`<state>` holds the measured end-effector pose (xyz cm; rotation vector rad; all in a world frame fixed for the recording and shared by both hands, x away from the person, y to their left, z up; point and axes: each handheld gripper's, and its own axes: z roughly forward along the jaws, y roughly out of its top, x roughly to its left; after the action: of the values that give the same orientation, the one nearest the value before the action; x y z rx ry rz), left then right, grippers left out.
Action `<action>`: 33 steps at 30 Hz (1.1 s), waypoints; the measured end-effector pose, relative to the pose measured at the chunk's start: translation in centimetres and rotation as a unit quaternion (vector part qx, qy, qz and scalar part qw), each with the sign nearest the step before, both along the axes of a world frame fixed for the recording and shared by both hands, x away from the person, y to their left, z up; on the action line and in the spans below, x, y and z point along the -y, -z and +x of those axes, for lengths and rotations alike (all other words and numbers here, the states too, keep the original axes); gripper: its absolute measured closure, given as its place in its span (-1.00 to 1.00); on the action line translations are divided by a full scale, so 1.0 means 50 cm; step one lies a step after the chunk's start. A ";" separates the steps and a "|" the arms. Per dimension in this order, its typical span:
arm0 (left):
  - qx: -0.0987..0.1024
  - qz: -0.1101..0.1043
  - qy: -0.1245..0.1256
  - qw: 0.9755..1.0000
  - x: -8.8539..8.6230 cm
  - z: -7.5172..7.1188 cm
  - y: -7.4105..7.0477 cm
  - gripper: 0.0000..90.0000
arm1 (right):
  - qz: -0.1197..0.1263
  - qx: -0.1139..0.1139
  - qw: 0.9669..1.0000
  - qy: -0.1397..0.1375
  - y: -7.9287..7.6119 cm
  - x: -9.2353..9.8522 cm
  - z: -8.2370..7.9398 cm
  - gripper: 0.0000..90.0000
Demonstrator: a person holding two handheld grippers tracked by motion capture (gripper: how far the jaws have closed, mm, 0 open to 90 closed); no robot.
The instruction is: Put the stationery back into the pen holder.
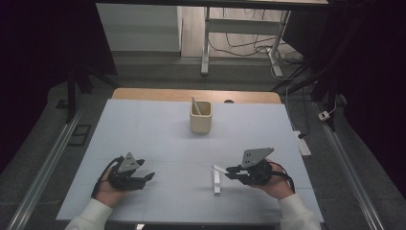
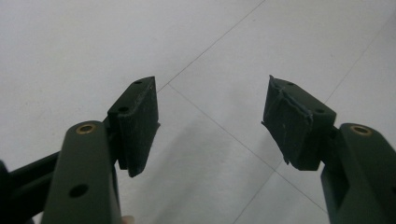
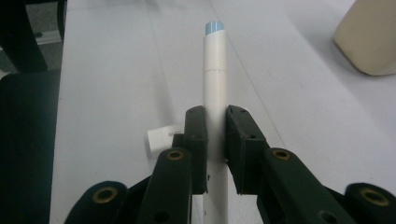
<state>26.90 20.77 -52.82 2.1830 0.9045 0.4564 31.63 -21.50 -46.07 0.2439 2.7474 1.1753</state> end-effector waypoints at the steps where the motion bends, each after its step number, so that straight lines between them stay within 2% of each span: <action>1: 0.000 0.000 0.000 1.000 0.000 0.000 0.000 -0.21 | 0.005 0.000 1.000 0.002 0.000 0.001 0.001 0.75; 15: 0.000 0.002 0.001 1.000 0.001 0.000 0.000 -0.21 | 0.040 0.019 0.998 0.044 -0.012 0.015 0.007 0.75; 33: 0.000 0.003 0.000 1.000 0.001 0.000 0.001 -0.21 | 0.074 0.050 0.991 0.097 -0.022 0.029 0.013 0.75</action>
<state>26.91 20.71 -52.86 2.1889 0.9028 0.4602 32.27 -22.95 -44.97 0.4463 2.4887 1.3001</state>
